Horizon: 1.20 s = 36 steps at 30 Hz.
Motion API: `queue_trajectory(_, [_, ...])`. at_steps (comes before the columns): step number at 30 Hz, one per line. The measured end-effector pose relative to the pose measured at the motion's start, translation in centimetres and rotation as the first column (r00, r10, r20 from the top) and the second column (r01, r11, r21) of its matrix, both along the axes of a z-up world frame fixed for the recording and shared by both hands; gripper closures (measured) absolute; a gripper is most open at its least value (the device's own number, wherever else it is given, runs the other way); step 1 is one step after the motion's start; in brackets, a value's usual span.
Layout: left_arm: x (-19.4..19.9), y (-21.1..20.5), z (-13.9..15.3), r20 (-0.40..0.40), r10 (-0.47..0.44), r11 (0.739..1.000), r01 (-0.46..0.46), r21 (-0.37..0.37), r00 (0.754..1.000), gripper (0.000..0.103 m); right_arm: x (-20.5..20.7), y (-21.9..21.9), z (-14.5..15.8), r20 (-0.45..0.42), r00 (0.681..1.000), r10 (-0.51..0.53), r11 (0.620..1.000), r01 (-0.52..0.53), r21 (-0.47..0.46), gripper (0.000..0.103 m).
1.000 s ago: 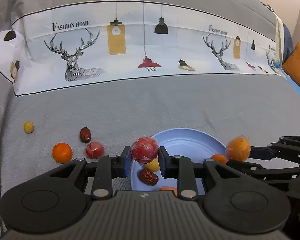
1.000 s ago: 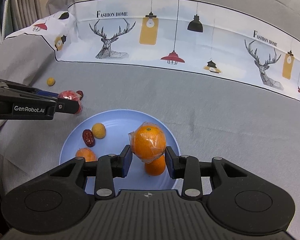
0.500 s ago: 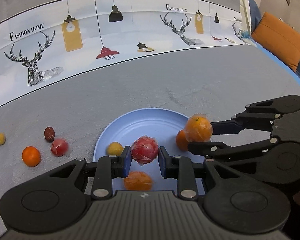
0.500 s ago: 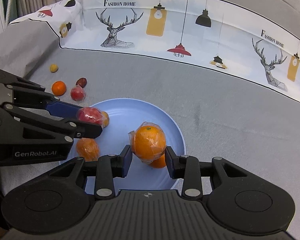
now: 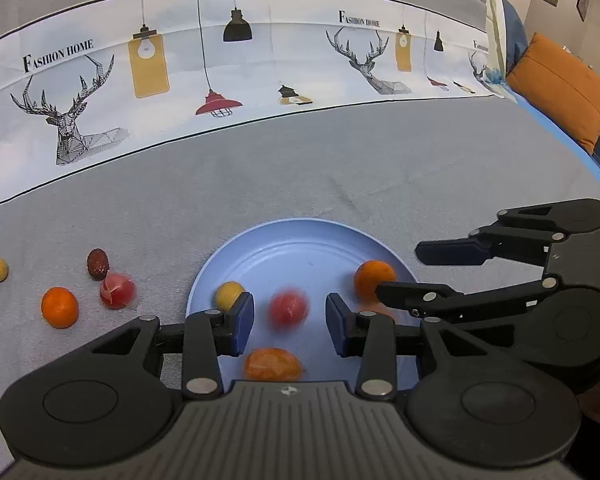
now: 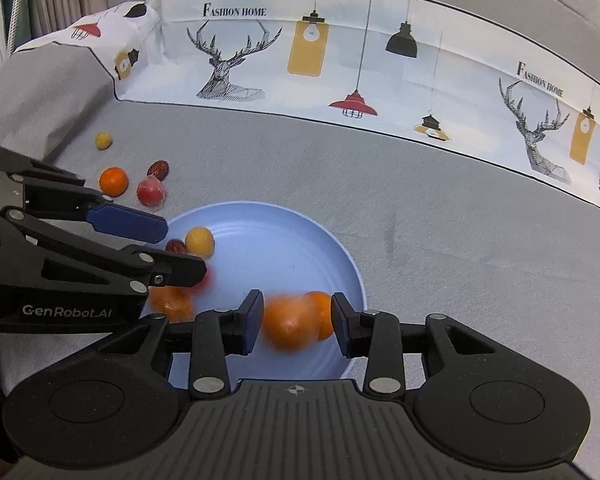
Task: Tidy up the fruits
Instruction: 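Open both tools to drop the fruits onto the plate, then grasp a small yellow fruit with the left tool while the right tool grasps a wrapped red plum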
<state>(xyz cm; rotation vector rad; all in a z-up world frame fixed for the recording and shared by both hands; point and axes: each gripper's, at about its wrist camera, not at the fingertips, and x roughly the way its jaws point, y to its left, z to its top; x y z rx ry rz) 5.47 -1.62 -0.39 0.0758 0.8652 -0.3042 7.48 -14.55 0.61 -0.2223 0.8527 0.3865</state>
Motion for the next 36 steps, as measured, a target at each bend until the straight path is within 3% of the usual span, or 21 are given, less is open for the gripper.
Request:
queue_trajectory(13, [-0.1,0.2,0.3,0.027,0.012,1.000,-0.013,0.018,1.000,0.060,-0.1,0.0,0.1,0.020,0.999,-0.030,1.000,0.030,-0.001,0.055])
queue_trajectory(18, [0.1,1.2,1.2,0.048,0.066,0.998,-0.066,0.001,0.997,0.080,-0.3,0.1,0.3,0.037,0.998,-0.040,0.999,0.040,-0.002,0.055])
queue_trajectory(22, [0.6,3.3,2.2,0.054,0.155,0.987,-0.153,-0.038,0.986,0.089,-0.1,-0.1,0.8,0.066,0.996,-0.061,0.998,0.061,0.009,0.055])
queue_trajectory(27, [0.8,5.6,4.2,0.126,0.254,0.967,-0.252,-0.029,0.959,0.090,0.4,-0.4,1.4,0.114,0.989,-0.095,0.995,0.094,0.017,0.058])
queue_trajectory(30, [1.6,7.9,6.0,0.166,0.315,0.949,-0.311,-0.052,0.934,0.090,0.7,-0.5,1.6,0.133,0.985,-0.113,0.993,0.108,0.044,0.074])
queue_trajectory(33, [3.9,11.9,7.5,0.119,0.432,0.899,-0.416,-0.138,0.894,0.090,1.2,-0.4,2.2,0.143,0.983,-0.118,0.989,0.105,0.100,0.086])
queue_trajectory(36, [6.6,15.5,8.0,0.064,0.531,0.842,-0.518,-0.151,0.845,0.090,1.6,0.2,2.8,0.148,0.983,-0.109,0.983,0.085,0.162,0.086])
